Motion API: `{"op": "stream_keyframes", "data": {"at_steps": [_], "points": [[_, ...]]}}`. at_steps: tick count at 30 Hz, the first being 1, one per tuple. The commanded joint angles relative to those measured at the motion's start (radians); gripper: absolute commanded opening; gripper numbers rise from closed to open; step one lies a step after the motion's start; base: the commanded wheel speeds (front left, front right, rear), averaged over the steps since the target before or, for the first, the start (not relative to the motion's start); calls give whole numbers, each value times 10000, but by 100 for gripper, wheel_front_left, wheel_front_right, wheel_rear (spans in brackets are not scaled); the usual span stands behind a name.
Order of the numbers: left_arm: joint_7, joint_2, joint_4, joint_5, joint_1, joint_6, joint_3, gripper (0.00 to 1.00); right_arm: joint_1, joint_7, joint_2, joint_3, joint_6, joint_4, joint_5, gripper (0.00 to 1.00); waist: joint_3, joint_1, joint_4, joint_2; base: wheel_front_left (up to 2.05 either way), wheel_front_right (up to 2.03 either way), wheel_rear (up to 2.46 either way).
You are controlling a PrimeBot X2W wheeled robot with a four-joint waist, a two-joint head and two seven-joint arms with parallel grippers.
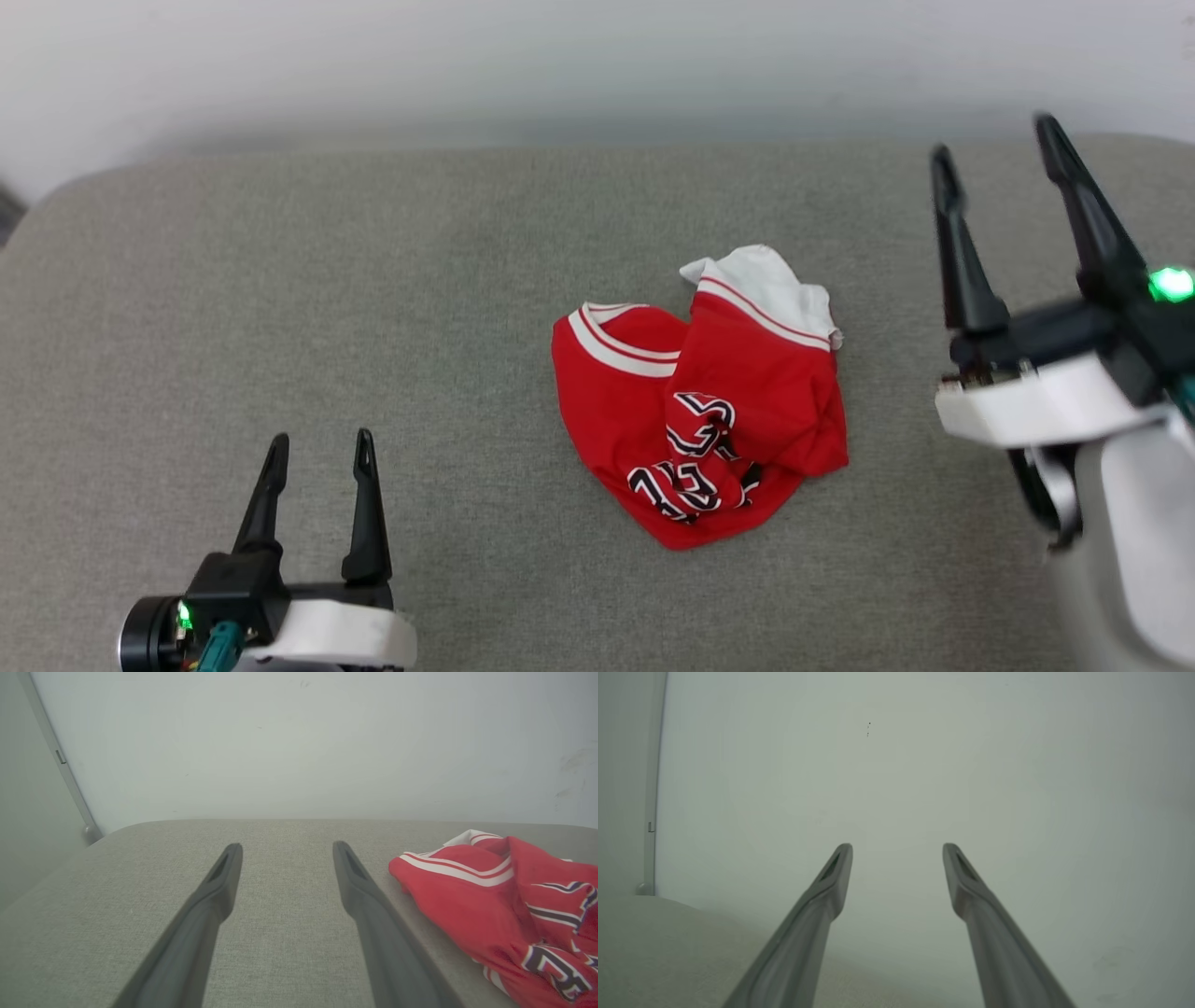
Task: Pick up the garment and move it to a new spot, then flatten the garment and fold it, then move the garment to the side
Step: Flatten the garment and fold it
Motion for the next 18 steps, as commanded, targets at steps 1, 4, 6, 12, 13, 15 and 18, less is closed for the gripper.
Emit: {"op": "stream_keyframes", "data": {"at_steps": [1, 4, 6, 12, 13, 15, 18], "points": [[-26, -22, -40, 32, -207, -73, 35, 100, -560, -24, -364, 240, -1, 374, -25, 100, 327, 0, 114, 0, 0, 0, 0], [-26, -43, -51, 53, -506, -139, 47, 100, -1965, 280, -1203, 1138, -1, 1651, 80, 100, 648, 0, 237, 0, 0, 0, 0], [-26, -50, -80, 42, -706, -163, 58, 100, -2953, 972, -1759, 1917, -1, 2394, 483, 100, 891, 0, 317, 0, 0, 0, 0], [-26, -71, -207, -45, -1248, -220, -28, 100, -5566, 4123, -3269, 4908, -2, 3685, 2752, 100, 1644, 0, 606, 0, 0, 0, 0], [-26, -75, -216, -77, -1341, -206, -48, 100, -5912, 4735, -3507, 5465, -2, 3794, 3313, 100, 1778, 0, 663, 0, 0, 0, 0], [-26, -81, -276, -191, -1533, -154, -139, 100, -6648, 5946, -3950, 6510, -2, 3881, 4406, 100, 2077, 0, 791, 0, 0, 0, 0], [-27, -80, -374, -373, -1811, -52, -295, 100, -7626, 7950, -4503, 7837, -2, 4030, 5926, 100, 2521, 0, 985, 0, 0, 0, 0]]}}
